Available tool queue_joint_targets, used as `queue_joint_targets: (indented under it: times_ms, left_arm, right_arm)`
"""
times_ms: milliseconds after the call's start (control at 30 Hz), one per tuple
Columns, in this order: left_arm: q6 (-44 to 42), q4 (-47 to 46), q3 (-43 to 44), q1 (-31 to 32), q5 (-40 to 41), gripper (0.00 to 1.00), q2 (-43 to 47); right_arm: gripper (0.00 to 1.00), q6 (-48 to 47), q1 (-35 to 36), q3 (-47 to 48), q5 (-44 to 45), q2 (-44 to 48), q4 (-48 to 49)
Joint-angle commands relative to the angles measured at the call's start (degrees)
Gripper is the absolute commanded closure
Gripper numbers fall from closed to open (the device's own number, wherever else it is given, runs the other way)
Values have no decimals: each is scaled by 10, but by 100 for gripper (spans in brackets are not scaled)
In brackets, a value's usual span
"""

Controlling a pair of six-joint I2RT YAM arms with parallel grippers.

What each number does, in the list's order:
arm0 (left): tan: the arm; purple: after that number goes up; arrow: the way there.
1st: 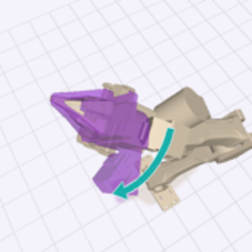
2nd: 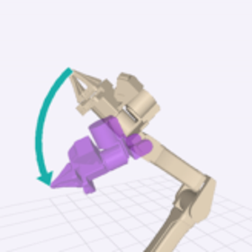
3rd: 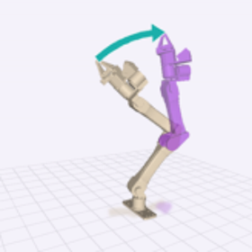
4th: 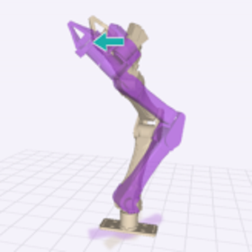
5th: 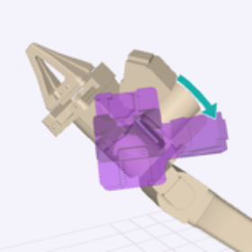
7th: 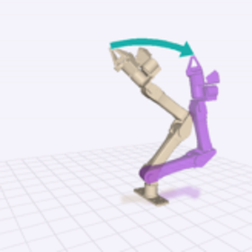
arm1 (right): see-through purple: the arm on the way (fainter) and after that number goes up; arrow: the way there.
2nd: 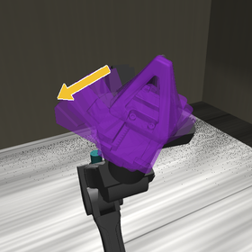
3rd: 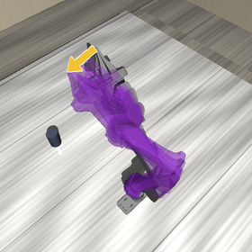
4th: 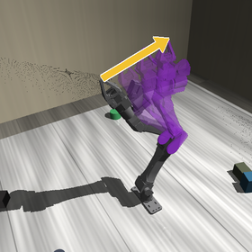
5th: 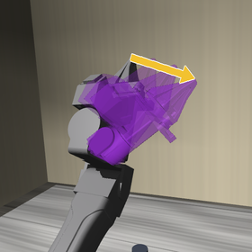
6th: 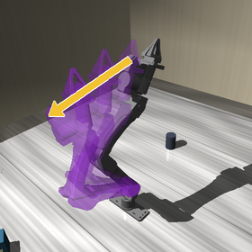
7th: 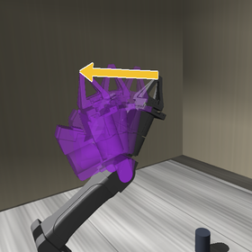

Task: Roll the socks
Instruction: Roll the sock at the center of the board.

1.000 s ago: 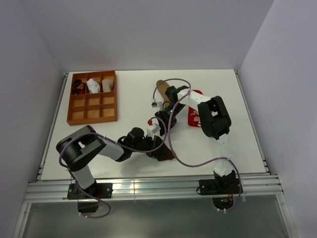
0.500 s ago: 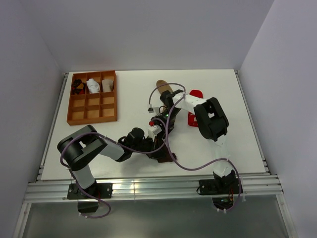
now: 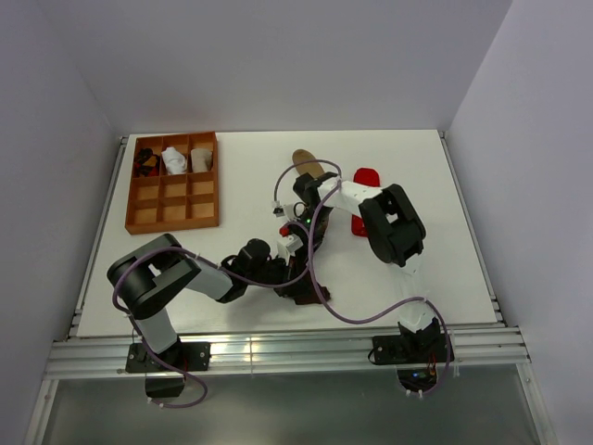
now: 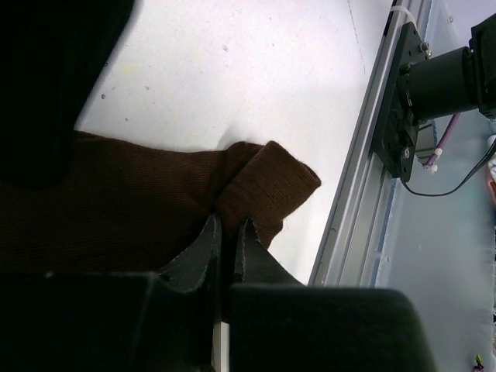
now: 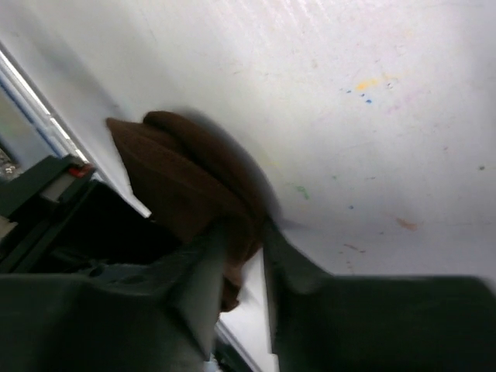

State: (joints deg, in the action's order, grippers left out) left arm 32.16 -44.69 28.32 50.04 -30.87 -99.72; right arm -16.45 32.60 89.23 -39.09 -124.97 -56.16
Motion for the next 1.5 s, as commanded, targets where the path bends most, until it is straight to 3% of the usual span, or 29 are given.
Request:
queue_joint_targets:
  times_ms: [0,33,133,300,600,967,1467]
  left_arm:
    - [-20,48,-3,10,-13,100,-9]
    - [-20,50,-2,10,-13,100,-8]
    - [-19,52,-4,11,-14,100,-5]
    - [-20,68,-2,15,-11,100,17]
    - [-35,126,19,23,-3,100,50]
    - [-1,137,16,17,37,100,21]
    - [69,139,40,-49,-55,100,-74]
  right_arm:
    - [72,-5,7,-13,61,-20,34]
    - [82,-3,7,-14,68,-20,37]
    - [92,3,4,-18,79,-19,47]
    - [98,26,-17,-17,111,4,72]
    - [99,41,-60,-27,154,27,94]
    - [100,46,-81,-43,180,36,110]
    - [100,44,-97,-59,174,41,123]
